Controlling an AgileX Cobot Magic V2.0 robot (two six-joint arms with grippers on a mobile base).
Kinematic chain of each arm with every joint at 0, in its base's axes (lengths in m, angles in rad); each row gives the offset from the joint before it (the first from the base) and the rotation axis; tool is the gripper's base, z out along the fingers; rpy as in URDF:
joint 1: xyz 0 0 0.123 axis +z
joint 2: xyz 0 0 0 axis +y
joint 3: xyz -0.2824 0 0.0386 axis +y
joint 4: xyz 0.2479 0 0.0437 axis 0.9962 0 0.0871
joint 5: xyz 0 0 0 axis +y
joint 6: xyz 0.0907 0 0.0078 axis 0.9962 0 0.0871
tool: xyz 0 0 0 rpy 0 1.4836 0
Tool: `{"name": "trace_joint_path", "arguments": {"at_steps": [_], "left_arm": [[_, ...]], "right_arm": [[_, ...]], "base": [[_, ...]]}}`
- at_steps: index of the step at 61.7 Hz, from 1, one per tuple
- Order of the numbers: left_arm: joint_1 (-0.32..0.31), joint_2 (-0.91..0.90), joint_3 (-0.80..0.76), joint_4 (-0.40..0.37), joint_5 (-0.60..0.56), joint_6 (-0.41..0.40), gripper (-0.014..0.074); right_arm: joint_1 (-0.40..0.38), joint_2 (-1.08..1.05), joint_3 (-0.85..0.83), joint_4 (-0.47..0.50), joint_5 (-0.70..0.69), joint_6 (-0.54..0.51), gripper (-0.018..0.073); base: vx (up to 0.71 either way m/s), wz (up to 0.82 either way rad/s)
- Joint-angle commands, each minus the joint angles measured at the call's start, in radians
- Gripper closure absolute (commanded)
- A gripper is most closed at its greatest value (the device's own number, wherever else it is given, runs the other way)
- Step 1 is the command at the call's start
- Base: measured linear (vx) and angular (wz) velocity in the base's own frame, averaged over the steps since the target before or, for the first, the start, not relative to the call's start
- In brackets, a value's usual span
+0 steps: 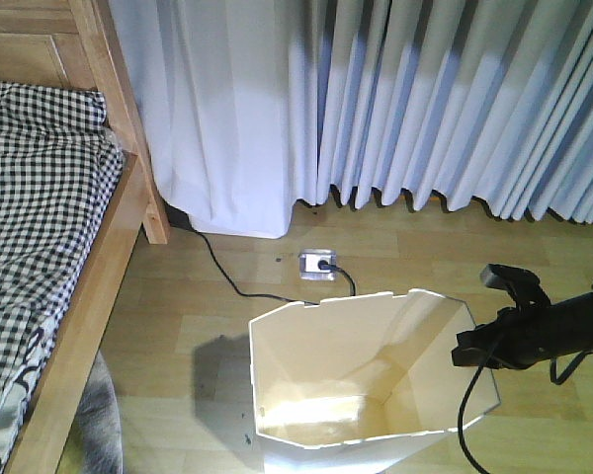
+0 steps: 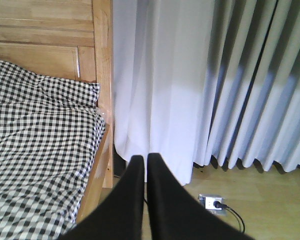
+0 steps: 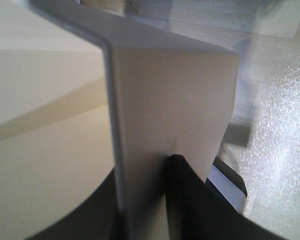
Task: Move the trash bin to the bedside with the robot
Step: 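Carry the bin in the right gripper up to the bed frame by the curtains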
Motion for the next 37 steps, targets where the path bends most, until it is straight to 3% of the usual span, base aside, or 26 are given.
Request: {"name": "trace_joint_path", "arguments": {"at_steps": [1, 37], "left_arm": [[0.000, -0.014, 0.012, -0.004, -0.069, -0.006, 0.0602], [0.000, -0.014, 0.012, -0.004, -0.069, -0.006, 0.0602]], "right_arm": [[-0.002, -0.064, -0.007, 0.039, 0.222, 0.003, 0.0563], [-0.002, -0.064, -0.007, 0.039, 0.222, 0.003, 0.0563]], "base": [[0.16, 0.02], [0.15, -0.03]]}}
